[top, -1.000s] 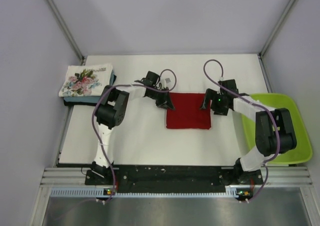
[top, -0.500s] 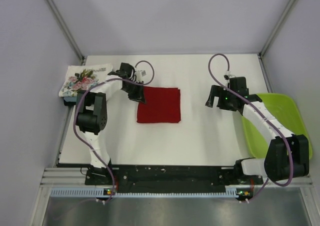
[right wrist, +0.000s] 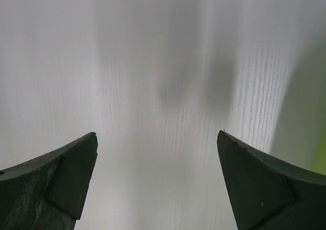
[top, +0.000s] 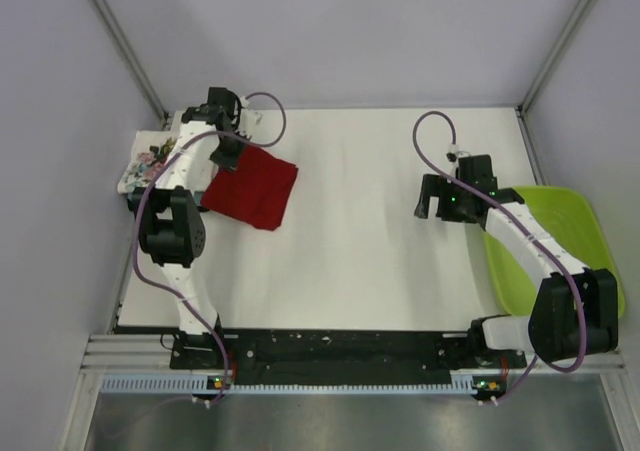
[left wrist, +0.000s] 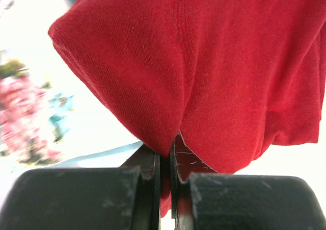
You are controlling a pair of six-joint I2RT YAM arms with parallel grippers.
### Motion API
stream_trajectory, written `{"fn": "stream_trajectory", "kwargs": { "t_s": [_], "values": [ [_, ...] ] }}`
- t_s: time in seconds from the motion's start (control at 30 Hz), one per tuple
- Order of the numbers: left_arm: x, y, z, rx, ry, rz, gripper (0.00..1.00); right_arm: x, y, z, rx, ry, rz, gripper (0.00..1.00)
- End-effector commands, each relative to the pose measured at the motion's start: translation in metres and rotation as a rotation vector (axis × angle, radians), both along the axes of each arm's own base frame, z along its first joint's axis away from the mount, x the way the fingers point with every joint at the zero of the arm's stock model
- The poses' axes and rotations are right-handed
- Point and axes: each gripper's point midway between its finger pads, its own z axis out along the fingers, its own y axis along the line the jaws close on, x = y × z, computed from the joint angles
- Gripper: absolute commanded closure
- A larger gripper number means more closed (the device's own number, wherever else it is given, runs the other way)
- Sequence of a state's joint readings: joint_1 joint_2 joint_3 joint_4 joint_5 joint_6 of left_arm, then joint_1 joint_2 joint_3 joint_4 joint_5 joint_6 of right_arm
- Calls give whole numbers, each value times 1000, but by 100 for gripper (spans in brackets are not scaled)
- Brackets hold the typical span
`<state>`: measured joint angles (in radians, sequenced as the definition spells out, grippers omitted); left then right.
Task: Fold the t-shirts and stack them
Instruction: Put the neatly folded tshirt into the corner of the board with the left arm
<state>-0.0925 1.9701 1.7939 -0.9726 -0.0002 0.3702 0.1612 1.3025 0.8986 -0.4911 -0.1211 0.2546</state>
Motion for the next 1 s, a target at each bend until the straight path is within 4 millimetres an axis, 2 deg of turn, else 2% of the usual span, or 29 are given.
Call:
{"fn": "stream_trajectory", "kwargs": {
  "t_s": [0.0, 0.2, 0.4, 0.53, 0.7, 0.73, 0.77, 0.83, 0.97],
  "values": [
    [15, 64, 56, 294, -110, 17, 100, 7, -4, 13, -20, -47, 4, 1],
    [30, 109, 108, 584, -219, 42, 100, 6, -8, 12, -40, -46, -2, 1],
    [29, 129, 159, 699, -316, 48, 100, 6, -9, 10, -46, -43, -2, 1],
    [27, 140, 183, 731, -369, 51, 100, 6, -10, 11, -48, -43, -3, 1],
    [32, 145, 186, 741, -387, 47, 100, 7, -9, 10, -48, -42, 0, 1],
    [31, 160, 187, 743, -386, 76, 100, 7, -9, 10, -49, -41, 2, 1],
    [34, 162, 188, 733, -398, 77, 100, 7, -9, 9, -49, -39, 2, 1],
    [40, 167, 182, 712, -400, 70, 100, 7, -10, 9, -51, -40, 0, 1],
    [58, 178, 153, 684, -369, 46, 100, 8, -10, 11, -52, -46, 0, 1]
  ]
}}
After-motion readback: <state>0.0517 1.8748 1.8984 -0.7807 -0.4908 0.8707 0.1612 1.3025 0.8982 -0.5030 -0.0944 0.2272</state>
